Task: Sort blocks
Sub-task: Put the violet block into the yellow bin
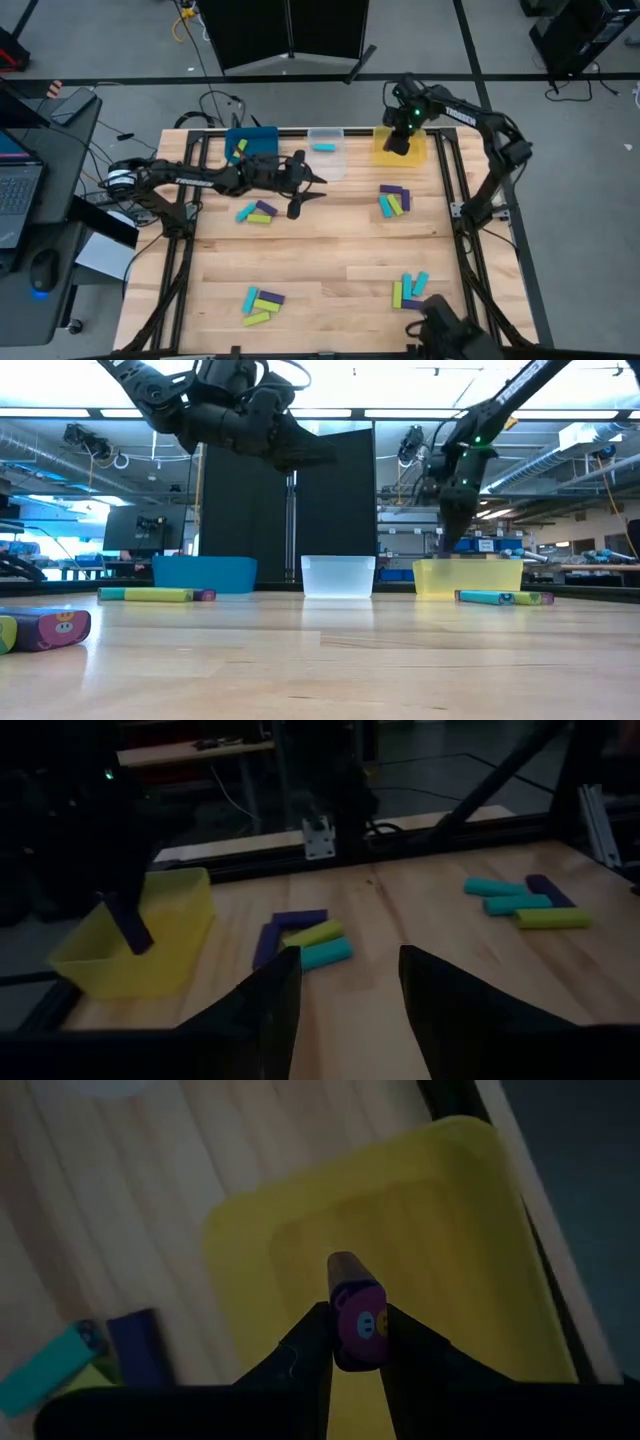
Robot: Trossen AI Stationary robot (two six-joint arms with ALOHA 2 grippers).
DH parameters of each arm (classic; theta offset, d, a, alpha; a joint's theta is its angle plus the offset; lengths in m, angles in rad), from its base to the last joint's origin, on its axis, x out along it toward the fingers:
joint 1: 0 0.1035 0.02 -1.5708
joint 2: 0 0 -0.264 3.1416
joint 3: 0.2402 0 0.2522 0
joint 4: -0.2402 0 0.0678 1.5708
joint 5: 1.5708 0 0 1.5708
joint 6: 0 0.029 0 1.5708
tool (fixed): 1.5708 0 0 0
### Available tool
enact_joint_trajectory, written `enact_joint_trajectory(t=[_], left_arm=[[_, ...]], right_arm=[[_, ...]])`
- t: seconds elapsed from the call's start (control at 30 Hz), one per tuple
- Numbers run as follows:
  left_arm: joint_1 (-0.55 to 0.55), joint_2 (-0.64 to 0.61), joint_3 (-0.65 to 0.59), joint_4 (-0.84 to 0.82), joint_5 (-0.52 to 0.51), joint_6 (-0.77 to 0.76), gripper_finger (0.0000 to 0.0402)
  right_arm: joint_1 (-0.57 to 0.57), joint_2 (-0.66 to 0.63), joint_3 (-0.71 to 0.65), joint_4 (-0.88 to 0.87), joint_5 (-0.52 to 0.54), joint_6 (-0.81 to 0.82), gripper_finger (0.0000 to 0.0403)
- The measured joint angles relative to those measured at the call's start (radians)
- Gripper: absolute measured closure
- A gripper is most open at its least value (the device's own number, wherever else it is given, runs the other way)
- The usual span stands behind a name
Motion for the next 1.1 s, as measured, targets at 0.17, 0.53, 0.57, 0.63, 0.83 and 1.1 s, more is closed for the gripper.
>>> enact_joint_trajectory(t=[0.17, 0.53, 0.57, 0.63, 0.83, 1.1], left_arm=[[0.012, 0.0, 0.0, -0.008, 0.001, -0.001, 0.0223], [0.012, 0.0, -0.001, -0.019, 0.003, -0.002, 0.0223], [0.012, 0.0, -0.001, -0.02, 0.003, -0.002, 0.0223], [0.012, 0.0, -0.001, -0.026, 0.003, -0.001, 0.0223], [0.012, 0.0, -0.001, -0.031, 0.003, -0.001, 0.0223], [0.012, 0.0, -0.001, -0.034, 0.003, 0.0, 0.0223]], right_arm=[[-0.016, 0.103, 0.058, -0.062, -0.013, -0.024, 0.0327], [-0.008, 0.195, 0.115, -0.096, -0.04, -0.044, 0.0327], [-0.008, 0.195, 0.115, -0.092, -0.039, -0.046, 0.0326], [-0.007, 0.196, 0.115, -0.09, -0.039, -0.047, 0.0322], [0.002, 0.204, 0.11, -0.08, -0.016, -0.048, 0.0297], [0.023, 0.201, 0.111, -0.042, 0.04, -0.044, 0.0271]])
